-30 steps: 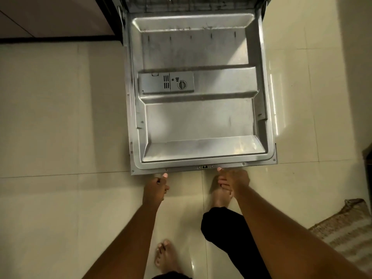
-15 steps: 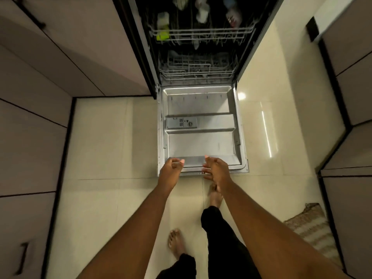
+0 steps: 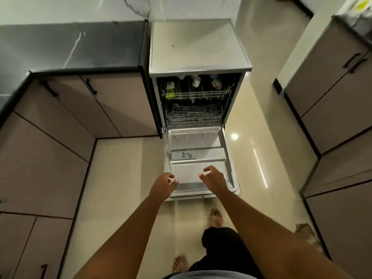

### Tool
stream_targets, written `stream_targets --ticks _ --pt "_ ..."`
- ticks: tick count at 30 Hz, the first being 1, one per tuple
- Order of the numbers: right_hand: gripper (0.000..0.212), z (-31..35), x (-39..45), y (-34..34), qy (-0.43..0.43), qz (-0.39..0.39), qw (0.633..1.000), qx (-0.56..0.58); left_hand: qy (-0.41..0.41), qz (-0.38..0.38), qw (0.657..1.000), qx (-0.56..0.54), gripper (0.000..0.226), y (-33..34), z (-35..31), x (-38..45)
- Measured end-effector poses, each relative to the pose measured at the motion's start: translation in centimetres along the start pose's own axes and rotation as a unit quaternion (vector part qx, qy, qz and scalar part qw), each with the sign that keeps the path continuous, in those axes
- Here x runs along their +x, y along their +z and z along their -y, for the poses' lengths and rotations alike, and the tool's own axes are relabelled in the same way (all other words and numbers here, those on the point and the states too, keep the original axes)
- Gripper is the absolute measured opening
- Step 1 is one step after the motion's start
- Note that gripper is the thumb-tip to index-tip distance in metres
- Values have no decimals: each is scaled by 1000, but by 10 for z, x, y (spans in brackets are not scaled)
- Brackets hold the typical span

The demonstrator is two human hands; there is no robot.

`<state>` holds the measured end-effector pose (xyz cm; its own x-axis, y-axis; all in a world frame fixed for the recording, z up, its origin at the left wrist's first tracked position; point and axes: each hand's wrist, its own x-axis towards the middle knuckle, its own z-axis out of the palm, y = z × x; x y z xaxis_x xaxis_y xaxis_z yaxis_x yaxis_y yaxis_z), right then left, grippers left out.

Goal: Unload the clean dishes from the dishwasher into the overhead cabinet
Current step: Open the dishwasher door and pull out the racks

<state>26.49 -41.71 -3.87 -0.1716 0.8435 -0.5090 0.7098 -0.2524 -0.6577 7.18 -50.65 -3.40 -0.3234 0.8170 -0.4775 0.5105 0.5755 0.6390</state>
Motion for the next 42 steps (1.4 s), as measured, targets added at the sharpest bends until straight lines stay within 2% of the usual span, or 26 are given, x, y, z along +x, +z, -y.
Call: stream_targets --ticks 5,11,21,30,35,42 --pt "44 10 6 -6 -52 -19 994 -98 30 -8 996 82 41 -12 -12 17" --pt "49 30 70 -39 -106 -16 979 -174 55 -1 989 139 46 -30 -67 86" --pt "48 71 179 -101 -119 17 974 -190 37 30 985 168 45 -49 -135 181" --pt "40 102 250 -120 -89 3 978 -190 31 56 986 157 49 -67 -160 262" --pt "41 116 294 -108 -54 -14 981 -188 53 87 971 216 50 -82 -159 331" --pt "56 153 363 -72 3 1 978 -210 95 137 946 277 49 -118 -153 441"
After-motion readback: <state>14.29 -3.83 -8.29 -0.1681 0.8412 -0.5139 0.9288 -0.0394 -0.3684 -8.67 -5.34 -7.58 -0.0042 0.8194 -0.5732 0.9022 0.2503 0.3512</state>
